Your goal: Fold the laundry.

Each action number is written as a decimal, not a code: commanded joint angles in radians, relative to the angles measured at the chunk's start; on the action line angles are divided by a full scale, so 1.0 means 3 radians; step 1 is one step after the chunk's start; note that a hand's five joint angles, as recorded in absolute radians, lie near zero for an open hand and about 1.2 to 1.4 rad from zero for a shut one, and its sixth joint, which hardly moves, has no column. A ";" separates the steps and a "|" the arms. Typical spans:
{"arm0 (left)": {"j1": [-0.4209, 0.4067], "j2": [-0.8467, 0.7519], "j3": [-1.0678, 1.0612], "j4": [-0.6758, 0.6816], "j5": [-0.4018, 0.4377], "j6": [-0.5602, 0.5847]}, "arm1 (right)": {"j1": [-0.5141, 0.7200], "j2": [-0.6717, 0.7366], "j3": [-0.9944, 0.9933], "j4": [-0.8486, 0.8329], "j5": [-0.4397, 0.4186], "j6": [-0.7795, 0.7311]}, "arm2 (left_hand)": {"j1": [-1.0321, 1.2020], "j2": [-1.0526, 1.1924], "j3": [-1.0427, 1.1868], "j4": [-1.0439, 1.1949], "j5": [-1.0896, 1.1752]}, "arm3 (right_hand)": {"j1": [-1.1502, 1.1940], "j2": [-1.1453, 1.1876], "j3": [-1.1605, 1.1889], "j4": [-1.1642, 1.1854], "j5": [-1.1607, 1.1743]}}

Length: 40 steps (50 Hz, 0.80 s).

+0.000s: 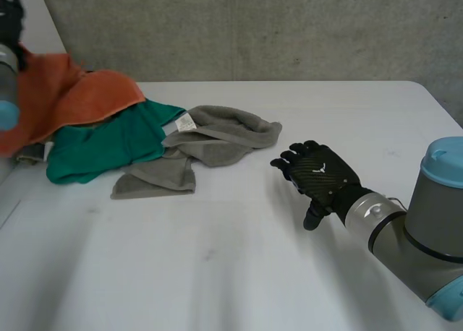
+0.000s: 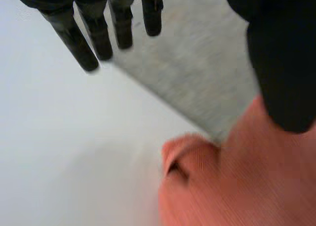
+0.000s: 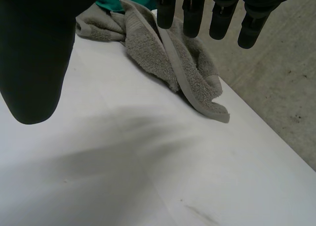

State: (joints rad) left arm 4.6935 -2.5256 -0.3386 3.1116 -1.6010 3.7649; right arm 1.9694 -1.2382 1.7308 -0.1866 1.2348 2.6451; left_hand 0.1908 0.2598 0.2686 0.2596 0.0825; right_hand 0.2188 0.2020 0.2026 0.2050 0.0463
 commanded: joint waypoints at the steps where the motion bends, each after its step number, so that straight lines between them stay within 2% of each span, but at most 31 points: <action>1: -0.0335 0.0472 -0.0665 0.0105 0.0192 -0.0012 | -0.0010 -0.0009 -0.0002 0.0024 0.0000 0.0013 | -0.0054 -0.0284 -0.0314 -0.0284 -0.0275 | -0.0147 -0.0091 -0.0094 -0.0102 -0.0154; 5: -0.0601 0.0769 -0.1156 0.0253 0.0366 -0.0063 | -0.0025 -0.0015 -0.0002 0.0070 -0.0010 0.0013 | -0.0054 -0.0284 -0.0314 -0.0284 -0.0275 | -0.0147 -0.0091 -0.0094 -0.0102 -0.0154; 7: -0.0780 0.0851 -0.1386 0.0294 0.0560 -0.0104 | -0.0045 -0.0015 -0.0007 0.0095 -0.0015 0.0013 | -0.0054 -0.0284 -0.0314 -0.0284 -0.0275 | -0.0147 -0.0091 -0.0094 -0.0102 -0.0154; 12: -0.1178 0.0612 -0.1505 0.0132 0.1020 -0.0252 | -0.0081 -0.0010 -0.0037 0.0136 -0.0020 0.0019 | -0.0054 -0.0284 -0.0314 -0.0284 -0.0275 | -0.0147 -0.0091 -0.0094 -0.0102 -0.0154; 13: -0.1220 0.0530 -0.1479 0.0080 0.1036 -0.0257 | -0.0096 -0.0004 -0.0048 0.0156 -0.0020 0.0019 | -0.0054 -0.0284 -0.0314 -0.0284 -0.0275 | -0.0147 -0.0091 -0.0094 -0.0102 -0.0154; 19: -0.1450 -0.0104 -0.0795 -0.0355 0.0965 -0.0181 | -0.0127 0.0006 -0.0048 0.0182 -0.0025 0.0008 | 0.0075 -0.0155 -0.0184 -0.0154 -0.0145 | -0.0147 -0.0091 -0.0094 -0.0102 -0.0154; 23: -0.1471 -0.0565 -0.0136 -0.0763 0.0888 0.0064 | -0.0137 0.0011 -0.0048 0.0182 -0.0020 0.0003 | 0.0085 -0.0145 -0.0174 -0.0144 -0.0136 | -0.0147 -0.0091 -0.0094 -0.0102 -0.0154; 27: -0.1456 -0.0994 0.0533 -0.1178 0.0817 0.0503 | -0.0153 0.0006 -0.0048 0.0172 -0.0030 0.0003 | 0.0105 -0.0125 -0.0155 -0.0124 -0.0116 | -0.0147 -0.0091 -0.0094 -0.0102 -0.0154; 33: -0.1425 -0.1378 0.0990 -0.1204 0.0684 0.0857 | -0.0168 0.0001 -0.0053 0.0162 -0.0015 -0.0002 | 0.0271 0.0041 0.0011 0.0041 0.0050 | -0.0147 -0.0091 -0.0094 -0.0102 -0.0154; 37: -0.1420 -0.1552 0.1149 -0.1153 0.0673 0.1117 | -0.0189 -0.0009 -0.0058 0.0162 -0.0025 -0.0002 | 0.1149 0.0919 0.0890 0.0920 0.0928 | -0.0147 -0.0091 -0.0094 -0.0102 -0.0154; 38: -0.1425 -0.1578 0.1179 -0.1112 0.0688 0.1235 | -0.0194 -0.0009 -0.0068 0.0162 -0.0015 -0.0002 | 0.2111 0.1881 0.1852 0.1882 0.1890 | -0.0147 -0.0091 -0.0094 -0.0102 -0.0154; 40: -0.1420 -0.1553 0.1200 -0.1071 0.0709 0.1297 | -0.0194 -0.0009 -0.0073 0.0162 -0.0010 -0.0002 | 0.3493 0.3263 0.3234 0.3264 0.3272 | -0.0147 -0.0091 -0.0094 -0.0102 -0.0154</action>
State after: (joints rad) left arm 4.2664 -2.9619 -0.0161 2.7482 -1.3951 4.0523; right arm 1.9165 -1.2388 1.7146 -0.1379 1.2284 2.6446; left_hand 0.4473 0.4130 0.4107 0.4162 0.2431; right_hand 0.2188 0.2020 0.2025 0.2050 0.0463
